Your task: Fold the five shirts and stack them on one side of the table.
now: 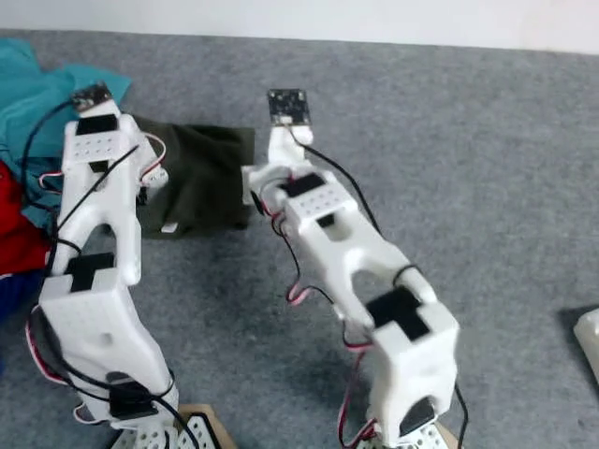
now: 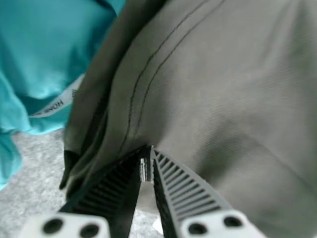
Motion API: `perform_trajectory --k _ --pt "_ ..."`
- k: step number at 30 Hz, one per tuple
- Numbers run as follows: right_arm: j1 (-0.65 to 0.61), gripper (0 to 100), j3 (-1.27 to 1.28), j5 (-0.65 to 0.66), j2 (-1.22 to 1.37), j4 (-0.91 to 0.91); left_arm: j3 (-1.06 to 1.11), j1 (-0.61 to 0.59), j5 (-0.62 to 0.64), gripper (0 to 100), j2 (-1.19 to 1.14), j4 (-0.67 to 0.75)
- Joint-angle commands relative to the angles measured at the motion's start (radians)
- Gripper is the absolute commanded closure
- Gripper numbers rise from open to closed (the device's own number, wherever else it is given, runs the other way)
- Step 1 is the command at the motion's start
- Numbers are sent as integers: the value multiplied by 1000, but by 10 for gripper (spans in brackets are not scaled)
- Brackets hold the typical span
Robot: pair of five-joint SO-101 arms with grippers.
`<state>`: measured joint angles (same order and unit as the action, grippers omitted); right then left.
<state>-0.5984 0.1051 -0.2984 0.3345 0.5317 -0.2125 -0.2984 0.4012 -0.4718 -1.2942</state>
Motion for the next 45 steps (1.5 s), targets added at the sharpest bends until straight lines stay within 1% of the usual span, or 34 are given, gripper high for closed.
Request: perform_trajectory --k 1,4,9,16,20,25,29,35,37,40,41,43,45 --pt "-16 767 -213 -11 94 -15 -5 -68 3 994 -19 11" --pt "-25 767 -260 -11 119 -13 -5 -96 5 994 -15 11" --pt "-25 767 -260 -12 120 -13 -4 -108 5 994 36 -15" --pt "-81 767 -266 -12 125 -16 -2 -110 5 994 62 -23" --pt "-87 767 -262 -14 128 -19 -2 -110 5 994 62 -23" --pt "-84 767 -271 -69 236 -21 2 -110 5 994 62 -25" --pt "-96 767 -387 -69 355 -12 28 -110 5 994 70 -18" --pt "-104 771 -601 -68 483 99 31 -110 3 994 68 -17" --pt "-104 816 -656 -68 512 139 31 -110 3 994 68 -17" --pt "-104 962 -730 -64 545 200 31 -110 3 994 65 -17" --pt "-104 998 -745 -44 550 220 31 -110 3 994 64 -17" --pt "-102 981 -771 9 550 295 33 -107 5 994 64 -17" --pt "-102 995 -794 40 549 380 33 -99 11 994 70 -26"
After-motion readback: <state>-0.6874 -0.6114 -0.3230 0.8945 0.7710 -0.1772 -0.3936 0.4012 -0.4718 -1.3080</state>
